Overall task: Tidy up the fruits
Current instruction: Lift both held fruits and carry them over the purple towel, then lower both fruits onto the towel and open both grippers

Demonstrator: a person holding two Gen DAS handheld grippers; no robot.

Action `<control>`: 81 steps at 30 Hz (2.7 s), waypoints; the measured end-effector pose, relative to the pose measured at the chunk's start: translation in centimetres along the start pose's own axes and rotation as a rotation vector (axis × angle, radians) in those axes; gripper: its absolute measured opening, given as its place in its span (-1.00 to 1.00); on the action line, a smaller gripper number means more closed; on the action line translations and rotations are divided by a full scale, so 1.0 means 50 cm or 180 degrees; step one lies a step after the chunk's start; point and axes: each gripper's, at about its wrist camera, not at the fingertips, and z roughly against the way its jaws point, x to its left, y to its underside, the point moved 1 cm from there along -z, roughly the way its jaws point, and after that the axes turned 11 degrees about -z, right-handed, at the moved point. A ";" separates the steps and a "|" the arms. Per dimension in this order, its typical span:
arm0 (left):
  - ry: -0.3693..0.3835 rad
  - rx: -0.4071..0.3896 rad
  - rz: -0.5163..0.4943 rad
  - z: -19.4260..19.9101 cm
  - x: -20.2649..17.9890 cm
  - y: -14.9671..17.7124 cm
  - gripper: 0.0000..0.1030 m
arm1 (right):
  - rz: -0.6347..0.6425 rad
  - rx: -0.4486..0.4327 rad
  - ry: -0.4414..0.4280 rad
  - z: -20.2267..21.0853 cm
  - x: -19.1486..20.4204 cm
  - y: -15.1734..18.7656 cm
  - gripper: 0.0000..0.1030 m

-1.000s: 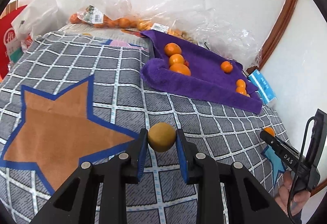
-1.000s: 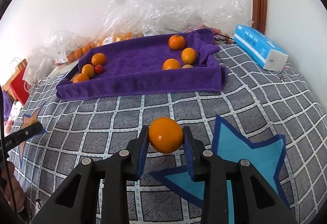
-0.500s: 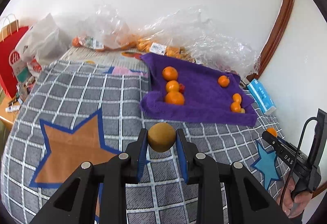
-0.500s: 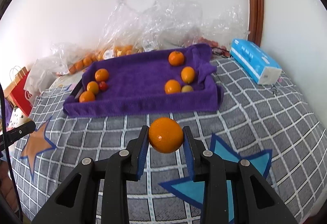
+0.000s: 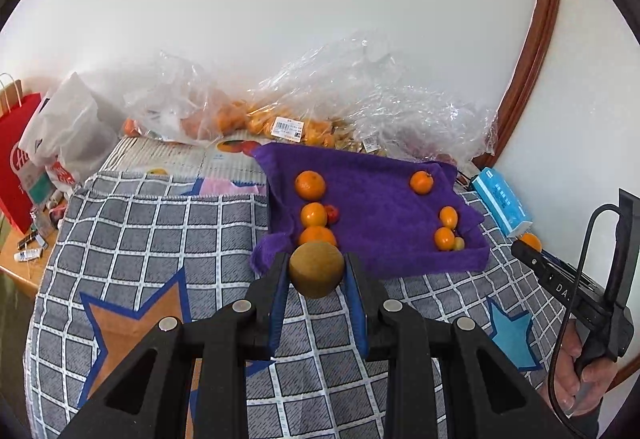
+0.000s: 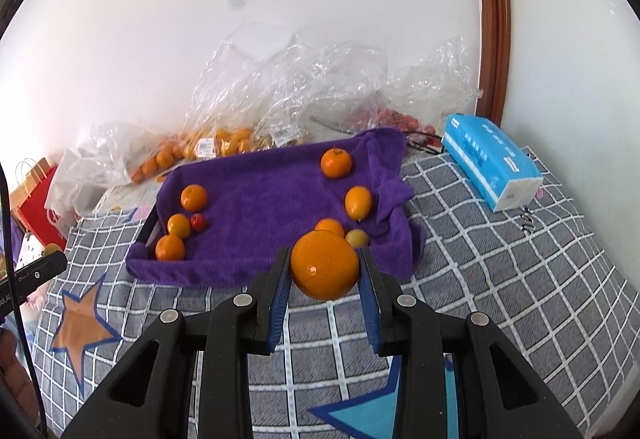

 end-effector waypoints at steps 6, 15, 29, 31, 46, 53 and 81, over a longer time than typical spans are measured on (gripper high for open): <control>-0.0003 -0.0002 0.0005 -0.011 -0.003 -0.026 -0.50 | -0.0021 -0.0027 -0.0002 -0.008 -0.002 -0.025 -0.37; -0.0011 -0.0014 -0.0012 -0.022 -0.007 -0.057 -0.50 | -0.0024 -0.0029 0.0006 -0.021 0.000 -0.052 -0.37; -0.0011 -0.0024 -0.0020 -0.042 -0.014 -0.106 -0.50 | -0.0023 0.0021 -0.0010 -0.045 0.005 -0.078 -0.37; -0.0005 -0.0031 -0.0022 -0.047 -0.015 -0.112 -0.50 | -0.0010 0.0024 -0.0008 -0.049 0.006 -0.083 -0.37; 0.0040 -0.0004 -0.0050 -0.098 -0.003 -0.142 -0.50 | -0.0001 0.0071 0.0015 -0.097 0.020 -0.113 -0.37; 0.0076 0.0055 -0.0038 -0.139 0.009 -0.150 -0.50 | -0.0009 0.0135 0.0068 -0.136 0.025 -0.115 -0.37; 0.0163 0.0365 0.0043 -0.269 0.039 -0.136 -0.49 | 0.0100 0.0550 0.0201 -0.312 0.043 -0.049 -0.37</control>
